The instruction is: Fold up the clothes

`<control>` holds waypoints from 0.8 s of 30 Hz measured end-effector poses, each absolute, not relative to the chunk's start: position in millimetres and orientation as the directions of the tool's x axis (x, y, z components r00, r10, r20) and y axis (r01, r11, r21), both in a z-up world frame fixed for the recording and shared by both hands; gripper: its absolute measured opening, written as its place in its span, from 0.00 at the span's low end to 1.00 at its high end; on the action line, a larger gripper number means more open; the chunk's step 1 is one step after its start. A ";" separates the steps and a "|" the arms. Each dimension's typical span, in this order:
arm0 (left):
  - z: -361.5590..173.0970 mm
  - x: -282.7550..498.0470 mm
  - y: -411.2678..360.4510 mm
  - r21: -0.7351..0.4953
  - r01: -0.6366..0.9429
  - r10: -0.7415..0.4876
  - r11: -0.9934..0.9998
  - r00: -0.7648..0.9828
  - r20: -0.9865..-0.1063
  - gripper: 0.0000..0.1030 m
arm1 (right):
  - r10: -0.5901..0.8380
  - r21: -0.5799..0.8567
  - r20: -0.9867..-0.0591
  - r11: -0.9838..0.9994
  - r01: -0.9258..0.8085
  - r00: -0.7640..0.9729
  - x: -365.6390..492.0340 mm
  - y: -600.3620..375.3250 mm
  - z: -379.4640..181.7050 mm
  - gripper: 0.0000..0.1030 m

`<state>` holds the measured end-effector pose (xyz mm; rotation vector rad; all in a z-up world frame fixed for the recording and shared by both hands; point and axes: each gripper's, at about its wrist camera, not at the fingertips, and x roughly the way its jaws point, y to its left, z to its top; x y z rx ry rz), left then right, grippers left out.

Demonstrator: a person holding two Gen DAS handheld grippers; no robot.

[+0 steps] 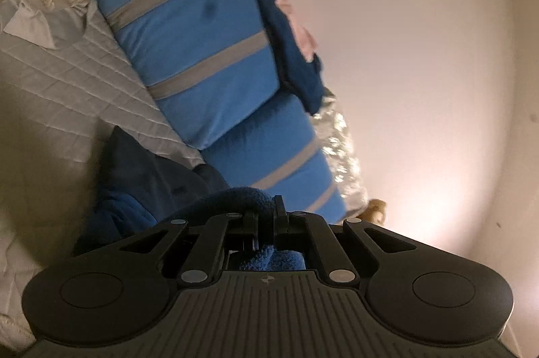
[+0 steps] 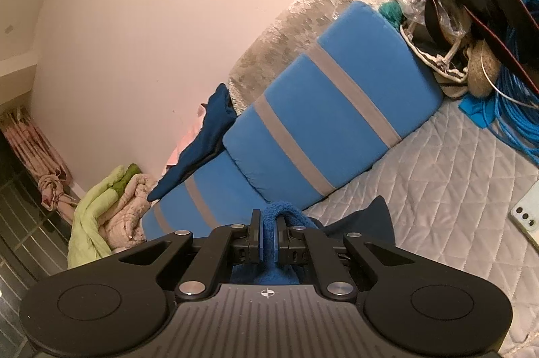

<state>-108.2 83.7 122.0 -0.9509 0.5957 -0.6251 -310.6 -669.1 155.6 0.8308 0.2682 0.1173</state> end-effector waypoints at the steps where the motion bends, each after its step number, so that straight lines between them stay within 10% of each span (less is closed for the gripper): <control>1: 121.3 -102.9 82.9 -0.871 0.209 -0.707 0.445 0.679 -0.198 0.07 | 0.207 0.745 -0.193 0.668 0.005 0.959 -306.2 -670.3 153.9 0.07; 24: 63.6 60.8 57.7 -0.876 -0.096 -0.629 0.473 0.659 -0.413 0.07 | 0.154 0.711 -0.402 0.673 0.202 0.903 -109.9 -693.2 72.3 0.07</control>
